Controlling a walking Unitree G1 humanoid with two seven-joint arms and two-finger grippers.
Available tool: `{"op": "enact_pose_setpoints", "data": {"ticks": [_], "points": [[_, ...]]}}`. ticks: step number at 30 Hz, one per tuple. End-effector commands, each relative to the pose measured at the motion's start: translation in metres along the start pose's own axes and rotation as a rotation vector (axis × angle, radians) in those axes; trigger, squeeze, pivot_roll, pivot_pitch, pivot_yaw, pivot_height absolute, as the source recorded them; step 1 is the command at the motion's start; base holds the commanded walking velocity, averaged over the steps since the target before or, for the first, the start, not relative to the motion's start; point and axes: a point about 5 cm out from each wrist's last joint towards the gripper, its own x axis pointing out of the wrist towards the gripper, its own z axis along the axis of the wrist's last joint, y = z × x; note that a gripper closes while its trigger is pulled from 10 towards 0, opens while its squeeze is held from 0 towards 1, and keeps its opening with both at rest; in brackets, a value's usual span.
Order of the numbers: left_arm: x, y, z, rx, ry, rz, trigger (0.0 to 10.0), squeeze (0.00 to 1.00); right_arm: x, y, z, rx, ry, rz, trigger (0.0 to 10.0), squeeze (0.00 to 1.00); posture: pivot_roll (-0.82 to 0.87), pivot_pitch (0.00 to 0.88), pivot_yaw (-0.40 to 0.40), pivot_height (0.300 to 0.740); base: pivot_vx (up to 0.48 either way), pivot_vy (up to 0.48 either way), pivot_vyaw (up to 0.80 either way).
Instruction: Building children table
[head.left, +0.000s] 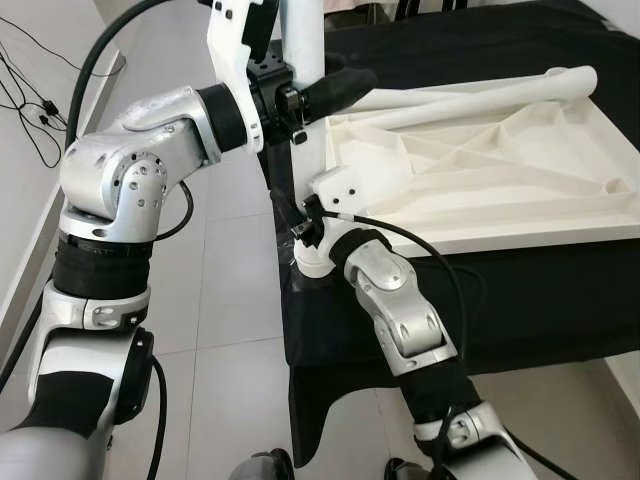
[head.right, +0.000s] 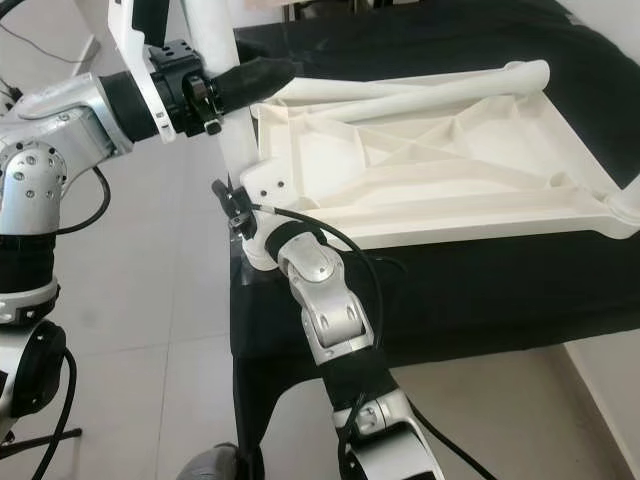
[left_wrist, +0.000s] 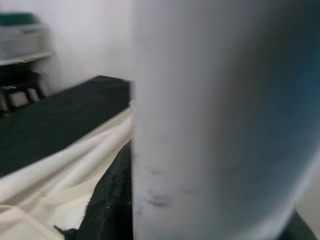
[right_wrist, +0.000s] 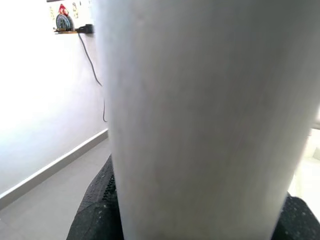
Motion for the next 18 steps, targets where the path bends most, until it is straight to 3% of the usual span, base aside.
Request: {"op": "enact_pose_setpoints", "data": {"ticks": [1, 7, 8, 9, 10, 13, 15, 17, 18], "points": [[0.008, -0.008, 0.001, 0.008, 0.016, -0.042, 0.0, 0.00, -0.006, 0.012, -0.039, 0.012, 0.187, 0.033, 0.0, 0.00, 0.01, 0.210, 0.080, 0.740, 0.000, 0.000, 0.00], [0.008, -0.007, 0.001, 0.009, 0.016, -0.034, 0.0, 0.00, -0.013, 0.017, -0.030, 0.012, 0.208, 0.000, 0.0, 0.00, 0.01, 0.208, 0.081, 0.740, 0.000, 0.000, 0.00], [0.008, -0.007, 0.001, 0.009, 0.015, -0.033, 0.0, 0.00, -0.011, 0.016, -0.025, 0.006, 0.187, 0.030, 10.0, 0.00, 0.01, 0.206, 0.082, 0.740, 0.000, 0.000, 0.00], [0.008, -0.007, 0.001, 0.009, 0.015, -0.033, 0.0, 0.00, -0.011, 0.016, -0.025, 0.006, 0.187, 0.030, 10.0, 0.00, 0.01, 0.206, 0.082, 0.740, 0.000, 0.000, 0.00], [0.008, -0.007, 0.001, 0.009, 0.012, -0.035, 0.0, 0.00, -0.006, 0.011, -0.015, 0.019, 0.130, 0.090, 10.0, 1.00, 0.00, 0.203, 0.082, 0.740, 0.000, 0.000, 0.00], [0.008, -0.007, 0.001, 0.010, 0.011, -0.035, 0.0, 0.00, -0.003, 0.007, -0.007, 0.028, 0.088, 0.132, 10.0, 1.00, 0.00, 0.203, 0.082, 0.740, 0.000, 0.000, 0.00], [0.009, -0.008, 0.001, 0.009, 0.007, -0.042, 0.0, 0.00, 0.004, -0.012, 0.016, 0.019, -0.025, 0.300, 10.0, 1.00, -0.01, 0.196, 0.086, 0.740, 0.000, 0.000, 0.00], [0.011, -0.009, 0.001, 0.010, 0.004, -0.050, 0.0, 0.00, 0.004, -0.025, 0.028, -0.011, -0.063, 0.467, 10.0, 1.00, -0.01, 0.192, 0.086, 0.740, 0.000, 0.000, 0.00], [0.011, -0.009, 0.001, 0.010, 0.004, -0.050, 0.0, 0.00, 0.004, -0.025, 0.028, -0.011, -0.063, 0.467, 10.0, 1.00, -0.01, 0.192, 0.086, 0.740, 0.000, 0.000, 0.00]]}}
